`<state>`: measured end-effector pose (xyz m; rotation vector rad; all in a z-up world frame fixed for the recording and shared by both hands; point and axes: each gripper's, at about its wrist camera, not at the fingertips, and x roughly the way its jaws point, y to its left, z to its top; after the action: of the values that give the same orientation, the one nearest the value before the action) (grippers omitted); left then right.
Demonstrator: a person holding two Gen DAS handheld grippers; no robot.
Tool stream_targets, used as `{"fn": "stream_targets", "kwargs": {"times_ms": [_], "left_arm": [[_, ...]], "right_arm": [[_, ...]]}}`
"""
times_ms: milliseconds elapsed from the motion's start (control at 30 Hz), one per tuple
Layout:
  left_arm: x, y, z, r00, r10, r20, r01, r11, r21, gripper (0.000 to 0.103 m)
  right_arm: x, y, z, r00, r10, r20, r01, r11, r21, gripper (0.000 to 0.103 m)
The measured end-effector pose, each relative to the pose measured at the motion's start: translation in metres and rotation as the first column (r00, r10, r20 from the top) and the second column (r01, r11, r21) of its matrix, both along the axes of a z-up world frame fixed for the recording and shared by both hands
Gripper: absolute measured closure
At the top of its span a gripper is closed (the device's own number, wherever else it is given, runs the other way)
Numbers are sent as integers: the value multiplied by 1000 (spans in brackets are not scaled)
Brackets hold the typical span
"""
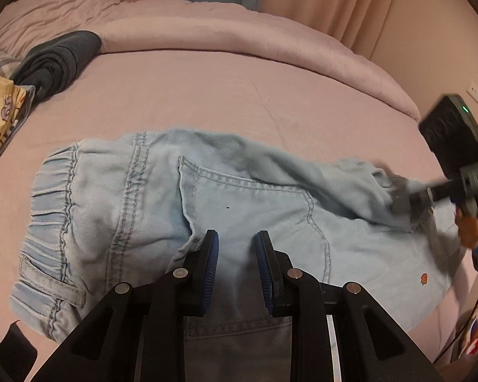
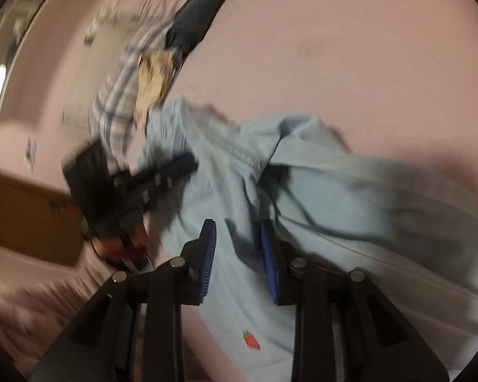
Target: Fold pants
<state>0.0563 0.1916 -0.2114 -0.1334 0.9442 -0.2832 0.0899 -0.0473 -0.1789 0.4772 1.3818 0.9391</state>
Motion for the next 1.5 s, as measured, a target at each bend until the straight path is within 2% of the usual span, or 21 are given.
{"fn": "stream_targets", "kwargs": {"times_ms": [133,200,267,300,333,367,467,600,733,767,867,933,1000,1067,1133,1167,1267,1300,1400,1467,1500], "left_arm": [[0,2,-1,1000,-8,2,8,1000,1,78],[-1,2,-1,1000,-22,1,22,1000,16,78],[0,4,0,999,-34,-11,34,999,23,78],[1,4,0,999,-41,-17,42,999,27,78],[5,3,1,999,-47,-21,47,998,30,78],[7,3,0,998,-61,-29,63,997,41,78],[13,2,-1,994,-94,-45,98,992,75,82],[17,10,0,990,-125,-69,134,981,140,95],[13,33,7,988,-114,-102,125,986,110,97],[11,37,13,990,-101,-102,115,985,133,97],[1,53,34,996,-44,-72,56,985,161,97],[-3,67,50,1000,-8,-30,11,995,102,97],[-1,71,59,1000,8,3,-8,998,55,97],[8,61,58,1000,-9,5,9,999,51,97],[26,44,47,999,-32,-13,33,998,61,97],[36,38,41,999,-37,-20,38,997,68,96],[71,26,12,998,-2,-61,14,981,194,95],[82,30,-2,994,10,-105,9,984,176,95],[95,43,-1,994,31,-101,-18,993,120,96],[97,44,2,993,30,-118,-17,993,117,97],[95,45,8,992,39,-124,-24,992,121,97]], "right_arm": [[34,18,-3,990,-112,-86,117,991,58,62],[47,23,-8,982,-131,-138,140,989,56,63],[58,27,-12,975,-131,-179,142,989,52,67],[64,33,-8,977,-131,-166,137,990,26,81],[69,34,-1,982,-127,-140,131,991,25,87],[75,39,9,990,-109,-91,112,993,27,89],[87,35,13,999,-38,-15,37,997,-69,92],[114,42,-20,995,1,-95,-13,993,-118,95],[116,35,-24,995,18,-102,-25,997,-71,97],[115,33,-21,995,21,-97,-27,998,-62,96],[109,25,-3,999,13,-48,-18,995,-102,88],[102,14,22,996,-15,87,33,977,-211,76],[96,3,50,970,-54,237,124,949,-289,74],[83,0,73,948,-60,312,147,953,-265,74],[63,13,82,939,0,344,82,971,-225,75],[51,23,81,933,42,358,49,969,-242,75],[15,62,64,897,191,399,-32,928,-372,79],[8,70,56,886,221,407,-36,908,-416,79],[-7,83,16,883,304,357,-45,813,-580,79],[-15,72,14,865,288,411,-18,836,-548,79],[-15,67,15,877,273,394,-17,839,-544,79]]}}
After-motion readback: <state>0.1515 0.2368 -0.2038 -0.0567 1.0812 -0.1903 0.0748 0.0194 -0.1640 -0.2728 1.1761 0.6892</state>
